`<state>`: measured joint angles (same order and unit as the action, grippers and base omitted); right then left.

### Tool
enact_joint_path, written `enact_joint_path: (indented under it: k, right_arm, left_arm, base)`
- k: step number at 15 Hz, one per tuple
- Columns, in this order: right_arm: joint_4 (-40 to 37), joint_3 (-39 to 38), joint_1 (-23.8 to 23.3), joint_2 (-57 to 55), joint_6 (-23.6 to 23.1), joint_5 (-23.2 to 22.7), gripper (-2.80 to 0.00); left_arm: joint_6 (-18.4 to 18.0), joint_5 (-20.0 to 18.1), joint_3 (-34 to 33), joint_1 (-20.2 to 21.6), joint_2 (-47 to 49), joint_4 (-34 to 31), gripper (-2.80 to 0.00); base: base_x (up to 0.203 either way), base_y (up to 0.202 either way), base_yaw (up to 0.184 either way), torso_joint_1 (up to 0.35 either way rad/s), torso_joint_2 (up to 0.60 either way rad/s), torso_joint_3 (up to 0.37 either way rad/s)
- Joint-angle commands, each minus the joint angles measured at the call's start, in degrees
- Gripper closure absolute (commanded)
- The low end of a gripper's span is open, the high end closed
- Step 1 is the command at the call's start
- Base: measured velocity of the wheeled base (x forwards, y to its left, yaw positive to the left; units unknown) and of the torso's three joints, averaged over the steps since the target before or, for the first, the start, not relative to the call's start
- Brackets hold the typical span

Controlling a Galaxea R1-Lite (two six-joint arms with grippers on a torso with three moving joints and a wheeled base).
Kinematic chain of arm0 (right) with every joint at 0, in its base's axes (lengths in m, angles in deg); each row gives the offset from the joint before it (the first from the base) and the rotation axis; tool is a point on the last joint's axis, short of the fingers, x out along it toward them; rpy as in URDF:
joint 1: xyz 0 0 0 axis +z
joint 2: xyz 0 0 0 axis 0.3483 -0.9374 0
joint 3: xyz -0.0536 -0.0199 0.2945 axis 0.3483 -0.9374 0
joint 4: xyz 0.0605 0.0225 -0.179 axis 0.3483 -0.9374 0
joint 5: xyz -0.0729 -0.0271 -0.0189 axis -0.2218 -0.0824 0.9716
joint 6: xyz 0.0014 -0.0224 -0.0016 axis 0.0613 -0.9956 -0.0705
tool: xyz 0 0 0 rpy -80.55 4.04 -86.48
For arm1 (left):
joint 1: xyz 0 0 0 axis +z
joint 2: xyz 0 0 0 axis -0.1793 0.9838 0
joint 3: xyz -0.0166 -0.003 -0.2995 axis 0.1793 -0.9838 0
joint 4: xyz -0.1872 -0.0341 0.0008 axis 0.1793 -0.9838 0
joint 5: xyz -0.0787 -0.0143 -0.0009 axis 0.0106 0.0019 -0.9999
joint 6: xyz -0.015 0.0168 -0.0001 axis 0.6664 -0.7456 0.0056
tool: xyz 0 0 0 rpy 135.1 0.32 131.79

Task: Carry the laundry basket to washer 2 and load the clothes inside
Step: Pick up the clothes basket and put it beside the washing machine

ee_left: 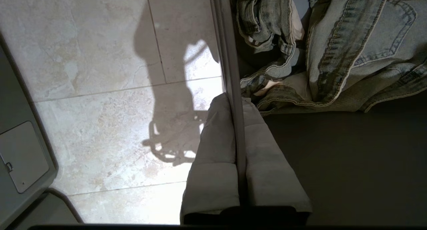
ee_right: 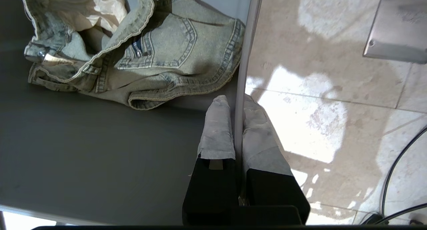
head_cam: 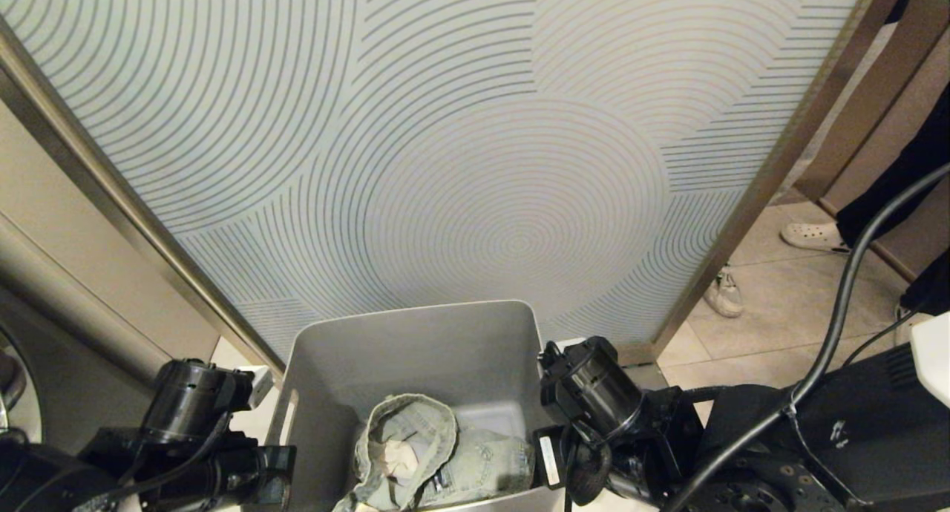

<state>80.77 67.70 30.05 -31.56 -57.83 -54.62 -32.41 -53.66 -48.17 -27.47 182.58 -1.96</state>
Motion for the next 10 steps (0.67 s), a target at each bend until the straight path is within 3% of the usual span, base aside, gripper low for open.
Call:
enact_joint_path:
  k: [1,10]
  right_arm:
    - [0.1,0.0,0.0,-0.1,0.1,0.1,0.0]
    - [0.1,0.0,0.0,-0.2,-0.6,0.1,0.0]
  left_arm:
    - [0.1,0.0,0.0,0.0,0.1,0.2,0.0]
    - [0.2,0.0,0.0,-0.1,0.2,0.2,0.0]
  base:
    - [0.0,0.0,0.0,-0.001,0.0,0.212]
    - [0.0,0.0,0.0,0.003,0.0,0.18]
